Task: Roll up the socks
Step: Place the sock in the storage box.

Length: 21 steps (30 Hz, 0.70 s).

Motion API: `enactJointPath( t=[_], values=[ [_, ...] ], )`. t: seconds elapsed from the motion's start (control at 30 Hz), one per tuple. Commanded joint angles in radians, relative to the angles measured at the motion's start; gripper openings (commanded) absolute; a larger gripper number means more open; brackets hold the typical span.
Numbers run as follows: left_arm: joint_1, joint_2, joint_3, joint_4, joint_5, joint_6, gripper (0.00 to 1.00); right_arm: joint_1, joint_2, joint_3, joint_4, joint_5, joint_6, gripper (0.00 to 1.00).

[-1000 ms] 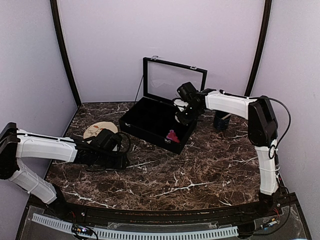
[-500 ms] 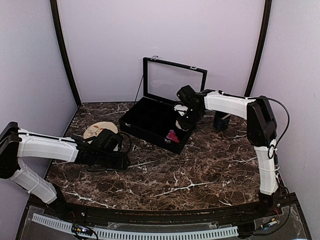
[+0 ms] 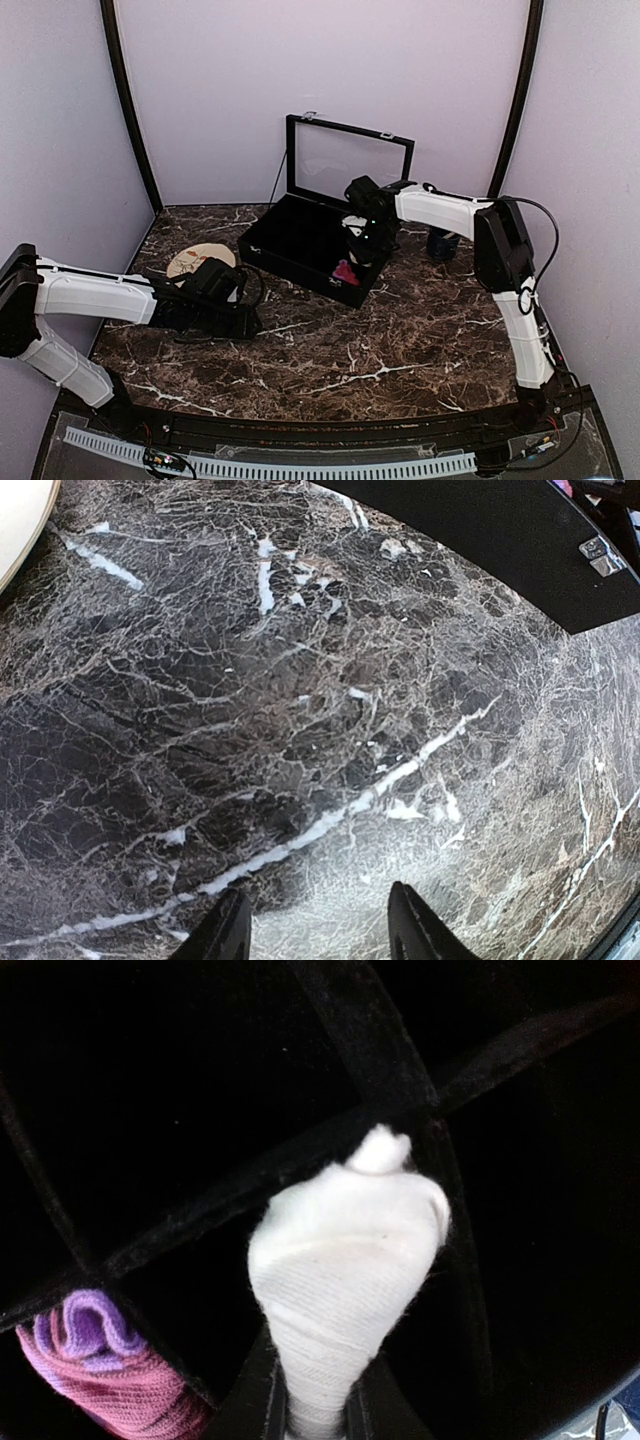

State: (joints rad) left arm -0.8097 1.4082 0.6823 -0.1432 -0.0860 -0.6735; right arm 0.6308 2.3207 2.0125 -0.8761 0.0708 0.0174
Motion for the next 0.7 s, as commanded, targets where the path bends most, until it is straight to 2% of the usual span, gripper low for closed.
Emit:
enactJointPath(
  t=[0.0,0.13,0.43,0.67],
  values=[
    [0.007,-0.011,0.009,0.007,0.015,0.015,0.49,-0.004,0.075,0.060,-0.090,0.018,0.032,0.00],
    [0.007,-0.008,0.014,0.007,0.018,0.019,0.49,-0.004,0.112,0.101,-0.145,0.062,0.051,0.00],
    [0.007,0.013,0.013,0.013,0.039,0.017,0.49,-0.009,0.163,0.076,-0.204,0.099,0.089,0.00],
    [0.007,0.008,0.022,0.004,0.034,0.025,0.49,-0.011,0.137,0.076,-0.190,0.084,0.100,0.28]
  ],
)
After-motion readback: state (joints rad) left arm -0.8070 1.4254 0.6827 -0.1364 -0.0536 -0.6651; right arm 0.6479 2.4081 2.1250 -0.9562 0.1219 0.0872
